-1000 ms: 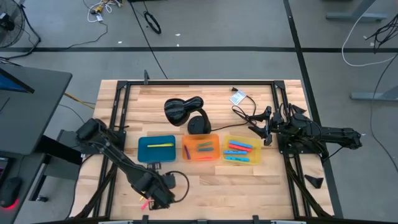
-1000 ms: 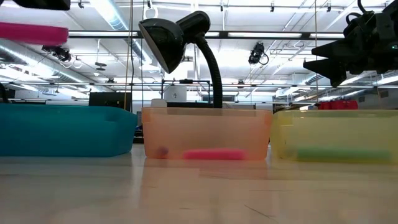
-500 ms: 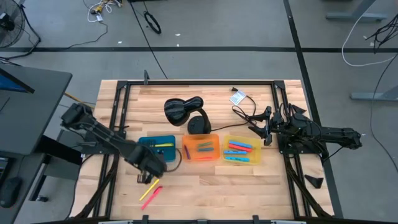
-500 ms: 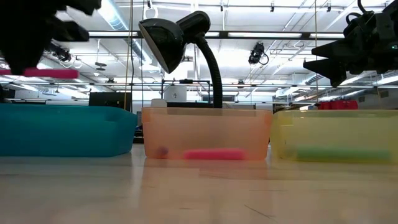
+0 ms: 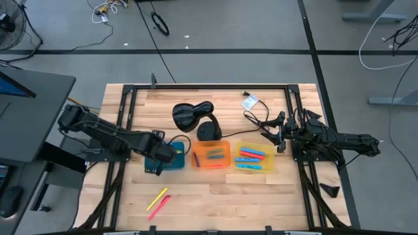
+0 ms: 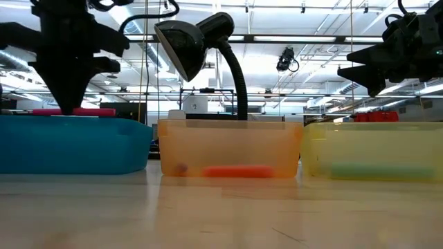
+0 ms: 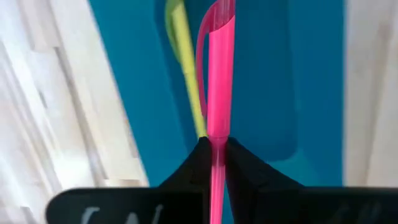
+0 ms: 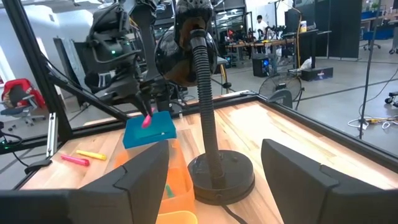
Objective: Pick & Place Markers
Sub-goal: Put the right pink pen into the blue bin, then put the yellow pen into the blue bin
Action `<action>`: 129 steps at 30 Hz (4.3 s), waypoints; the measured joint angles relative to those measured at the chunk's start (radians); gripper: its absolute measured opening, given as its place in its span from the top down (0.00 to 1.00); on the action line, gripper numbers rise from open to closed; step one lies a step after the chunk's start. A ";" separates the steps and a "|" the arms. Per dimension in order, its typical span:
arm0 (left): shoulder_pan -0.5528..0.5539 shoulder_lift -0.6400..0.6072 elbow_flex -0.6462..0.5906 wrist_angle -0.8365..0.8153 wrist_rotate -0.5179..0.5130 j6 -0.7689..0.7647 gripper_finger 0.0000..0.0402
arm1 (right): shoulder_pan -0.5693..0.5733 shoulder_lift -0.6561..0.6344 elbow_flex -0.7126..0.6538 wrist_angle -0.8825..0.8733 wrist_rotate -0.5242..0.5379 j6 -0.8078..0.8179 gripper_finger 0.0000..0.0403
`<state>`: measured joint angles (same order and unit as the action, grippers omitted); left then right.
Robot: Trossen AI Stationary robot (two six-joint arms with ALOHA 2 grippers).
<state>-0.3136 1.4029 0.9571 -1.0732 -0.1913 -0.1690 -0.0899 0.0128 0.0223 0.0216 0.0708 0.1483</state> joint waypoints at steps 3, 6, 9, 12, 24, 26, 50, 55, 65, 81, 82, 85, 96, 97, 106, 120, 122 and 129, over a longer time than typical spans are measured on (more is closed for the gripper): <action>0.030 0.000 0.000 0.029 -0.017 0.051 0.94 | 0.000 0.000 0.000 0.000 0.000 0.000 0.36; 0.053 0.000 0.000 0.051 -0.019 0.072 0.94 | 0.000 0.000 0.000 0.000 0.000 0.000 0.36; 0.061 0.001 0.000 0.050 -0.018 0.072 0.94 | 0.000 0.000 0.000 0.000 0.000 0.000 0.36; 0.060 0.001 0.000 0.050 -0.018 0.077 0.94 | 0.000 0.000 0.000 0.000 0.000 0.000 0.36; 0.060 0.002 0.000 0.050 -0.017 0.077 0.69 | 0.000 0.000 0.000 0.000 0.000 0.000 0.36; 0.060 0.002 0.000 0.050 -0.017 0.076 0.66 | 0.000 0.000 0.000 0.000 0.000 0.000 0.36; 0.018 -0.017 0.002 0.047 -0.004 0.050 0.57 | 0.000 0.000 0.000 0.000 0.000 0.000 0.36; 0.004 -0.054 0.001 0.045 0.038 0.015 0.57 | 0.000 0.000 0.000 0.000 0.000 0.000 0.36; -0.029 -0.122 0.002 0.031 0.115 -0.192 0.57 | 0.000 0.000 0.000 0.000 0.000 0.000 0.36; -0.137 -0.169 0.001 0.017 0.166 -0.638 0.57 | 0.000 0.000 0.000 0.000 0.000 0.000 0.36; -0.143 -0.174 0.001 0.014 0.166 -0.667 0.57 | 0.000 0.000 0.000 0.000 0.000 0.000 0.36; -0.157 -0.176 0.001 0.003 0.165 -0.750 0.57 | 0.000 0.000 0.000 0.000 0.000 0.000 0.36; -0.289 -0.172 0.001 0.018 0.100 -1.061 0.57 | 0.000 0.000 0.000 0.000 0.000 0.000 0.36; -0.306 -0.167 0.001 0.021 0.091 -1.089 0.57 | 0.000 0.000 0.000 0.000 0.000 0.000 0.36; -0.453 -0.083 0.001 0.096 0.069 -1.288 0.57 | 0.000 0.000 0.000 0.000 0.000 0.000 0.36; -0.572 0.062 0.001 0.308 0.107 -1.471 0.57 | 0.000 0.000 0.000 0.000 0.000 0.000 0.36; -0.580 0.082 0.001 0.332 0.106 -1.489 0.57 | 0.000 0.000 0.000 0.000 0.000 0.000 0.36; -0.596 0.153 0.001 0.404 0.107 -1.549 0.58 | 0.000 0.000 0.000 0.000 0.000 0.000 0.36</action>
<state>-0.9092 1.5563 0.9577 -0.6694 -0.0845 -1.7179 -0.0899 0.0128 0.0223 0.0212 0.0708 0.1486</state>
